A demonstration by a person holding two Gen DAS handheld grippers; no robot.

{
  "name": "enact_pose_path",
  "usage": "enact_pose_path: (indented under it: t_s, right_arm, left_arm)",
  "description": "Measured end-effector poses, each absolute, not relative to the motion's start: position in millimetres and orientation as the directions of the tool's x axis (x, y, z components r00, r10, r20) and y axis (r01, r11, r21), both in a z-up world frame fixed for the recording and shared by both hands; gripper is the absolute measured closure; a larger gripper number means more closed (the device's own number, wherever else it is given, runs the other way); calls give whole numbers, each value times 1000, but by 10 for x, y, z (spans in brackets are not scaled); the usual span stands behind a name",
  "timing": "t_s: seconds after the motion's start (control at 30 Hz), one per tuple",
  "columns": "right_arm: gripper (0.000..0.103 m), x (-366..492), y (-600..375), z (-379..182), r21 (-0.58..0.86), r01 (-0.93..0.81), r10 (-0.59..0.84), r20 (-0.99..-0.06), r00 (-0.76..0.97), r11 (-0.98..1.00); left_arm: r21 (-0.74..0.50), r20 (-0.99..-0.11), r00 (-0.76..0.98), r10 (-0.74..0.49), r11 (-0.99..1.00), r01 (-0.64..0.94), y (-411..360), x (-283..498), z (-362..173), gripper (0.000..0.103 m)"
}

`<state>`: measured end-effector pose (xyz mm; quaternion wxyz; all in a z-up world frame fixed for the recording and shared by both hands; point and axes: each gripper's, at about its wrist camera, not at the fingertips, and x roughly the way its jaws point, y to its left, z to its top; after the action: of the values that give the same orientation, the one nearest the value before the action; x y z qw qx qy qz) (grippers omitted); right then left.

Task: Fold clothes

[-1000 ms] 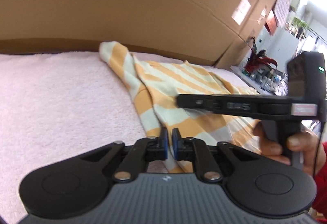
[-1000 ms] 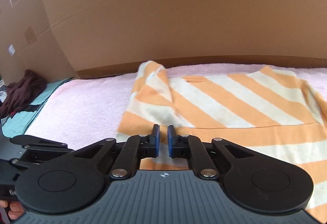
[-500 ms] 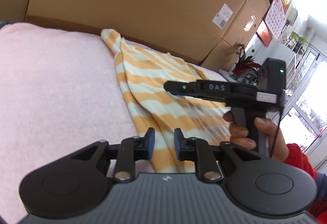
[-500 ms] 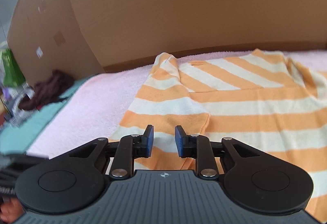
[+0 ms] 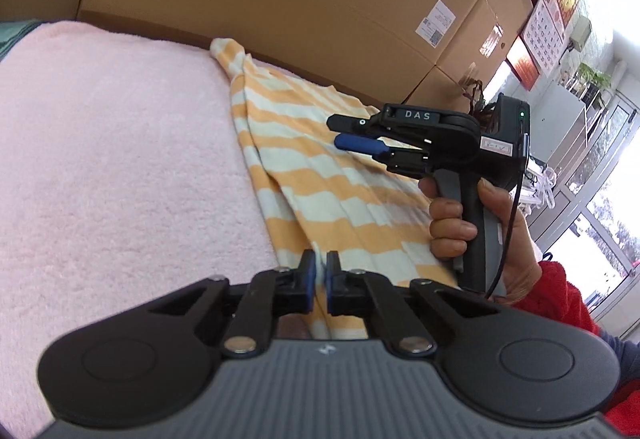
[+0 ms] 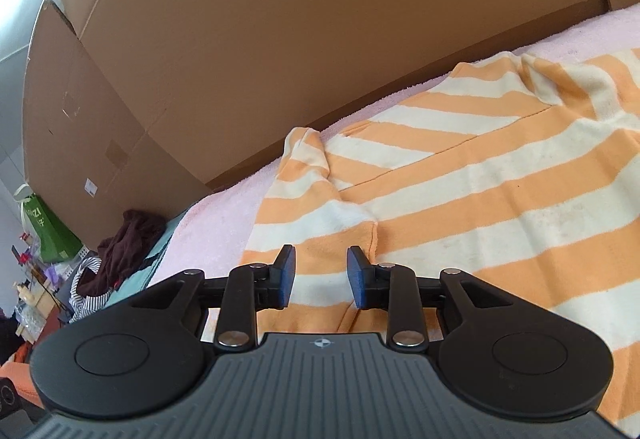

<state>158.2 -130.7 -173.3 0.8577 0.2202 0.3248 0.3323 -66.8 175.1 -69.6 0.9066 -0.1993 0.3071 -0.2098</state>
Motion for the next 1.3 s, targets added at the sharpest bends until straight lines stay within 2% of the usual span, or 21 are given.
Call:
enact_pose_path:
  t_s: [0.23, 0.27, 0.4, 0.43, 0.47, 0.5, 0.57, 0.63, 0.7, 0.83, 0.9, 0.97, 1.03, 1.1, 1.17, 1.23, 1.3]
  right_arm:
    - [65, 1525, -1326, -1690, 589, -465, 734, -375, 567, 661]
    - [61, 1508, -1337, -1678, 590, -481, 744, -361, 561, 649]
    - [61, 1384, -1220, -1607, 558, -634, 844, -347, 408, 536]
    - [61, 1346, -1151, -1595, 538, -670, 858, -369, 358, 511]
    - [61, 1306, -1078, -1584, 516, -705, 865, -393, 310, 487]
    - [61, 1274, -1013, -1585, 491, -726, 862, -416, 290, 482]
    - [59, 1269, -966, -1604, 468, -722, 842, -445, 305, 509]
    - [59, 1332, -993, -1653, 506, -692, 846, -435, 310, 514]
    - [58, 1398, -1037, -1707, 557, -650, 850, -421, 316, 517]
    - [55, 1413, -1118, -1734, 608, -621, 867, -393, 306, 495]
    - [52, 1408, -1134, -1737, 612, -619, 869, -386, 309, 492]
    - [42, 1414, -1173, -1748, 622, -602, 866, -371, 335, 500]
    - [39, 1444, -1217, -1770, 644, -578, 865, -354, 357, 502]
    - [39, 1483, -1254, -1796, 667, -553, 865, -341, 368, 499]
    - [39, 1471, -1235, -1780, 650, -560, 857, -351, 377, 513]
    - [39, 1432, -1184, -1751, 608, -580, 840, -375, 391, 542]
    - [40, 1426, -1170, -1754, 593, -582, 831, -389, 398, 556]
  left_arm:
    - [-526, -454, 728, -514, 814, 247, 1798, -823, -738, 103]
    - [-493, -468, 728, -501, 832, 256, 1763, -858, -714, 103]
    - [-308, -540, 734, -412, 908, 283, 1607, -993, -579, 103]
    - [-242, -563, 737, -374, 927, 286, 1568, -1018, -536, 100]
    - [-169, -585, 742, -328, 944, 284, 1526, -1043, -494, 88]
    - [-108, -598, 748, -289, 953, 282, 1492, -1068, -455, 87]
    - [-87, -584, 761, -281, 954, 286, 1477, -1113, -383, 94]
    - [-163, -532, 771, -350, 936, 313, 1491, -1136, -328, 91]
    - [-243, -479, 768, -424, 906, 348, 1450, -1120, -358, 67]
    - [-266, -523, 722, -453, 891, 366, 1303, -1051, -608, 68]
    - [-246, -497, 738, -456, 890, 384, 1317, -1147, -646, 60]
    - [-263, -504, 730, -461, 887, 378, 1356, -1166, -624, 58]
    - [-290, -500, 728, -469, 883, 369, 1384, -1154, -584, 56]
    - [-298, -461, 751, -473, 879, 371, 1371, -1134, -540, 50]
    - [-287, -469, 757, -454, 889, 356, 1315, -1054, -585, 25]
    - [-254, -482, 767, -424, 905, 340, 1240, -981, -662, 25]
    - [-193, -477, 779, -407, 913, 359, 1175, -1015, -695, 21]
